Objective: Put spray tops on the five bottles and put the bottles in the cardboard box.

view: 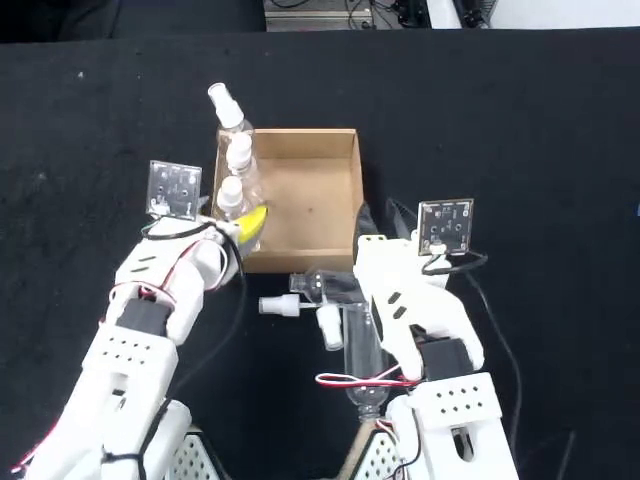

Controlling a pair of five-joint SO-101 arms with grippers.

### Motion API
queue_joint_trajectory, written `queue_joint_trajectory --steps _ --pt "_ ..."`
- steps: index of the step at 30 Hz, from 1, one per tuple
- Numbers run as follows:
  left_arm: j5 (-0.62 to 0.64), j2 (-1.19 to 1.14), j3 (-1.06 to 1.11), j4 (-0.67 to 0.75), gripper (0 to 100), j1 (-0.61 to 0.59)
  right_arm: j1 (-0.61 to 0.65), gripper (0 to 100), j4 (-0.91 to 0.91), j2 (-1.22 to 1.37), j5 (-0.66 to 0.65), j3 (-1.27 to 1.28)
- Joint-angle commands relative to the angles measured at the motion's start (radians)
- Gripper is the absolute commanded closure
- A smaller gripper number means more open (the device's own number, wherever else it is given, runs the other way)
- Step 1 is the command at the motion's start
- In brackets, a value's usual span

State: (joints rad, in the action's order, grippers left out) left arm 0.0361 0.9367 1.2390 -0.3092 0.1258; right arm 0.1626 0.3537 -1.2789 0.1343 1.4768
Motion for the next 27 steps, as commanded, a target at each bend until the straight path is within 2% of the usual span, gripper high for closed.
queue_joint_trajectory --steps 1,9,11,16,20,27 --pt "0.011 0.109 -0.065 -0.193 73 -0.019 -0.012 89.5 -0.034 -0.024 -0.011 -0.005" --pt "0.005 0.290 -0.071 -0.497 73 -0.035 -0.012 89.4 -0.034 -0.024 -0.011 -0.005" --pt "-0.012 0.342 -0.058 -0.523 73 -0.064 -0.014 89.5 -0.034 -0.024 -0.011 -0.005" --pt "-0.241 0.460 0.070 -0.511 73 -0.102 -0.017 89.5 -0.025 -0.024 -0.011 -0.005" --pt "-0.252 0.578 0.124 -0.568 73 -0.104 -0.017 89.4 -0.009 -0.022 -0.072 -0.033" --pt "-0.138 0.829 0.248 -0.624 73 -0.113 -0.012 89.1 0.362 -0.016 -0.187 -0.314"
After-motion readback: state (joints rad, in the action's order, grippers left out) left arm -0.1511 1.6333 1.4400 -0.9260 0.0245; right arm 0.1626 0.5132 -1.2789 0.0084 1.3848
